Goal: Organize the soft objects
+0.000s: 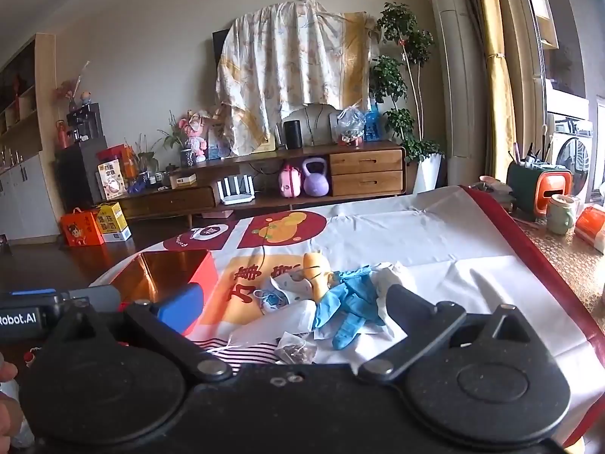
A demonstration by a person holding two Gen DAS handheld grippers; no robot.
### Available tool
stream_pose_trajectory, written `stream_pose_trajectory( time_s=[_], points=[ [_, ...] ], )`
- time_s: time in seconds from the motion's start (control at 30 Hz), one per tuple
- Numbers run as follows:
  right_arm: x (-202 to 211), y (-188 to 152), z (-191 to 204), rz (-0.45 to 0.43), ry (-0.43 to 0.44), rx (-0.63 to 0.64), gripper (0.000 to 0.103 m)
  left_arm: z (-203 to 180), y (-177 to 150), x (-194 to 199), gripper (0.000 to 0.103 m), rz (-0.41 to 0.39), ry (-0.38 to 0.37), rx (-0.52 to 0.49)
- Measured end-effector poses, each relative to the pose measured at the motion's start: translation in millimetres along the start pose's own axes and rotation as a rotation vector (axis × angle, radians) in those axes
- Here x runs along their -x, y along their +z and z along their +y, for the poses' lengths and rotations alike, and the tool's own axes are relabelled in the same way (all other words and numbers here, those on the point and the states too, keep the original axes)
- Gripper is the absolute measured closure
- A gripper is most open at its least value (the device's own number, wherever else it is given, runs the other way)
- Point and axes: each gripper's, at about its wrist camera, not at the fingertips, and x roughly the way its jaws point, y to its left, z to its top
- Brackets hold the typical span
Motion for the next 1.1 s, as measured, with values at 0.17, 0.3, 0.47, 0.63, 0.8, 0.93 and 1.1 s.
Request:
stream_pose_trajectory(
  time_s=[0.17,0.3,0.47,0.63,0.8,0.93,1.1],
  points=[
    [1.3,-2.5,1.9,0.005,0.007,0.01,0.0,-0.2,1.0,-1.1,0.0,0.003,0.002,-0.001],
    [1.6,-1.9,2.9,0.021,0.025,0.009,0.001,-1.5,1.8,0.3,0.0,0.002,0.006,-0.002],
    [4.2,-1.9,4.0,0.021,0.029,-0.003,0.003,-0.7,1.4,0.0,0.0,0.002,-0.001,0.001],
    [1.8,0.4,1.0,0.025,0.02,0.003,0.003,-1.5,0.5,-0.8,0.0,0.003,-0.004,0.003],
    [-0.3,-0.2,1.0,0.02,0.013,0.007,0.004,-0.7,-0.8,-2.3,0.0,0.006,-0.005,0.006],
    [0.8,0.8,0.6,0.023,0.017,0.006,0.004,-0.4,-1.0,-2.4,0.0,0.006,-0.008,0.006],
    [1.6,1.1,1.1,0.022,0.016,0.003,0.004,3.5,-1.4,-4.0,0.0,0.005,-0.014,0.008]
  ],
)
